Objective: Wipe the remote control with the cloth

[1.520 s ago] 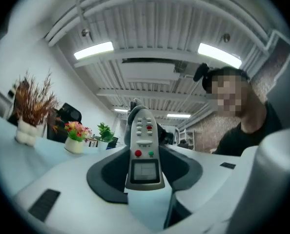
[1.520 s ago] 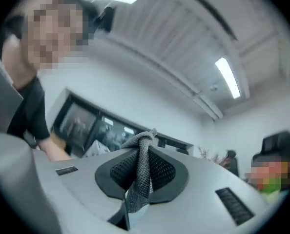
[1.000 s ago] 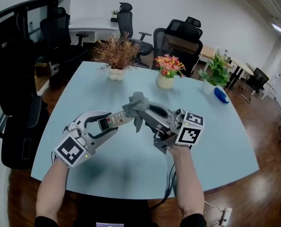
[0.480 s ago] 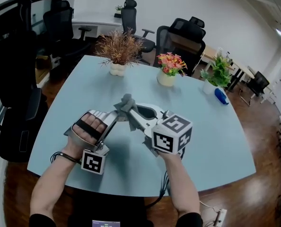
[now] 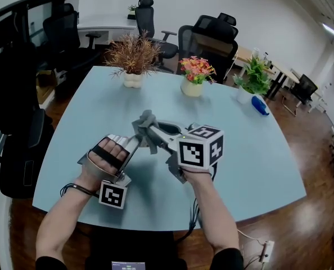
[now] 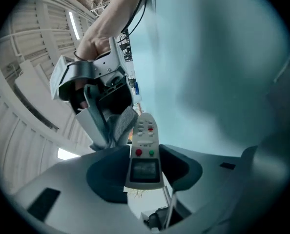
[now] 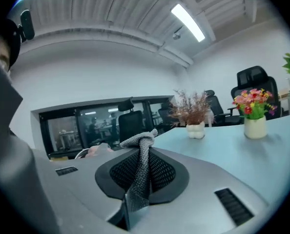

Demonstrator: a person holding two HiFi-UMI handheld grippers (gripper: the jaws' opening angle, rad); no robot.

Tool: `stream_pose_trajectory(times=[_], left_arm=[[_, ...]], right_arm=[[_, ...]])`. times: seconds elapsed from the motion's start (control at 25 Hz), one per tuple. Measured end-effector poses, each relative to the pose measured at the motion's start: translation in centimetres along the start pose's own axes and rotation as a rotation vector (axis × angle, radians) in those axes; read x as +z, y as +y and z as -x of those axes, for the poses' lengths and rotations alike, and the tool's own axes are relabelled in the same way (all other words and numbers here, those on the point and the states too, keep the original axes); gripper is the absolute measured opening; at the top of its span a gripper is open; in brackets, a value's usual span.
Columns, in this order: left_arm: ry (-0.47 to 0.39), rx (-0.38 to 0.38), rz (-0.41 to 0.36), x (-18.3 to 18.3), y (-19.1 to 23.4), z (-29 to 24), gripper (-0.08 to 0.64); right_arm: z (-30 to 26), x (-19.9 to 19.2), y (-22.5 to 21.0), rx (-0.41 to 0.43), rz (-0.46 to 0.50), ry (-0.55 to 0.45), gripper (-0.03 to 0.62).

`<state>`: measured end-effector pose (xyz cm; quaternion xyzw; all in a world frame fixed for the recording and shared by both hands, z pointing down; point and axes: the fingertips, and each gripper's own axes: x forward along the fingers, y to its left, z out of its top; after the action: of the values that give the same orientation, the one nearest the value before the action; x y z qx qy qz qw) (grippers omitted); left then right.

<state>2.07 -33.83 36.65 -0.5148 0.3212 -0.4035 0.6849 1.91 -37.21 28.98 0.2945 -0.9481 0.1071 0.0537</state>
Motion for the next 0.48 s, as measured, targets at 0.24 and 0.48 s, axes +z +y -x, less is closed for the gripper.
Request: stream_pose_trajectory(times=[0.24, 0.48], left_arm=[[0.049, -0.001, 0.042, -0.3, 0.1, -0.5, 0.187], [0.106, -0.007, 0.1, -2.0, 0.5, -0.4, 0.187]], right_arm=[[-1.2, -2.1, 0.1, -0.021, 0.013, 0.071, 0.028], [0.1, -2.4, -4.3, -0.111, -0.015, 0.081, 0.028]])
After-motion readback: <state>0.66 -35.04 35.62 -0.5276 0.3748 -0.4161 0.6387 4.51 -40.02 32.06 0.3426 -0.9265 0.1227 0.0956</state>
